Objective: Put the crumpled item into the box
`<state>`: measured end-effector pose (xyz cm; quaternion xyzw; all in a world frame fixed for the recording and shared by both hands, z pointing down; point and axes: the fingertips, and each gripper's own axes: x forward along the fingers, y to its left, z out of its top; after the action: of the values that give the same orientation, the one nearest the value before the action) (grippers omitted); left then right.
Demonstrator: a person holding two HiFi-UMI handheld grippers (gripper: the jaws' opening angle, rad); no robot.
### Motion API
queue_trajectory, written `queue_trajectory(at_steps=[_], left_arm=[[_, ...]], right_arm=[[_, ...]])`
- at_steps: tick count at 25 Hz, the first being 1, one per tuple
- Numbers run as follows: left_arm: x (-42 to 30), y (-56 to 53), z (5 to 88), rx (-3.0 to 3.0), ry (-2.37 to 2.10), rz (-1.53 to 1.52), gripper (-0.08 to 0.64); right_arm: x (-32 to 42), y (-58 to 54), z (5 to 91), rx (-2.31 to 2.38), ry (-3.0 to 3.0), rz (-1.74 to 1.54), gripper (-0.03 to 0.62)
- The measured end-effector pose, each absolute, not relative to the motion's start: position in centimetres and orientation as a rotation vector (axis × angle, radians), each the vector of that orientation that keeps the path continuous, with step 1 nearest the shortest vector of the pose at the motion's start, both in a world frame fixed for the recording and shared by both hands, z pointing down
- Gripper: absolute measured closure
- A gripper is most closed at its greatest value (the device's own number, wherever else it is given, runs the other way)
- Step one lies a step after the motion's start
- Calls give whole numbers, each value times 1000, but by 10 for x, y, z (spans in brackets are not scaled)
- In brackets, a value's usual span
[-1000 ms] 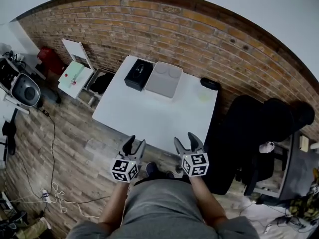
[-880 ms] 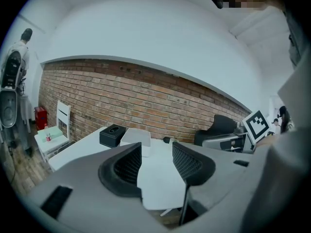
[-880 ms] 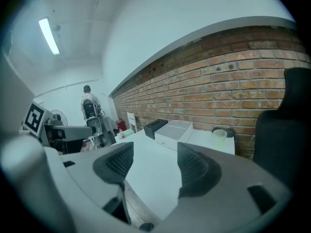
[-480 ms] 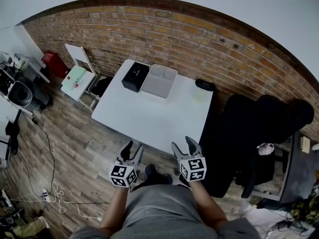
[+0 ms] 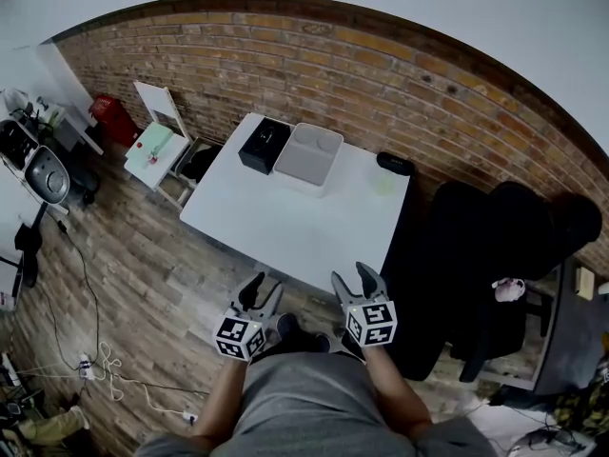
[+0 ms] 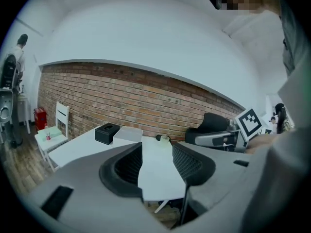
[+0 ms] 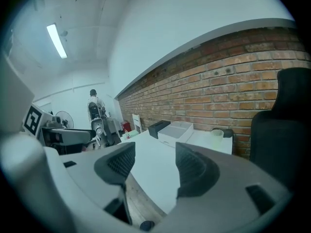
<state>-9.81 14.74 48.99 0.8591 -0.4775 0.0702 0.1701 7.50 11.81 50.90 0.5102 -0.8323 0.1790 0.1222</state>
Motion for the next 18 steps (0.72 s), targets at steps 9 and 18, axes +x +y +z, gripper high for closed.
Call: queue_trajectory(at_steps=[9,18], left_arm=[[-113,147,488,2423,-1461,255,492],[-126,145,495,2362,-1556,305,555]], right_arm=[[77,121,517,1497,-2385,519,525],[70,126,518,1435,-2375,475,589]])
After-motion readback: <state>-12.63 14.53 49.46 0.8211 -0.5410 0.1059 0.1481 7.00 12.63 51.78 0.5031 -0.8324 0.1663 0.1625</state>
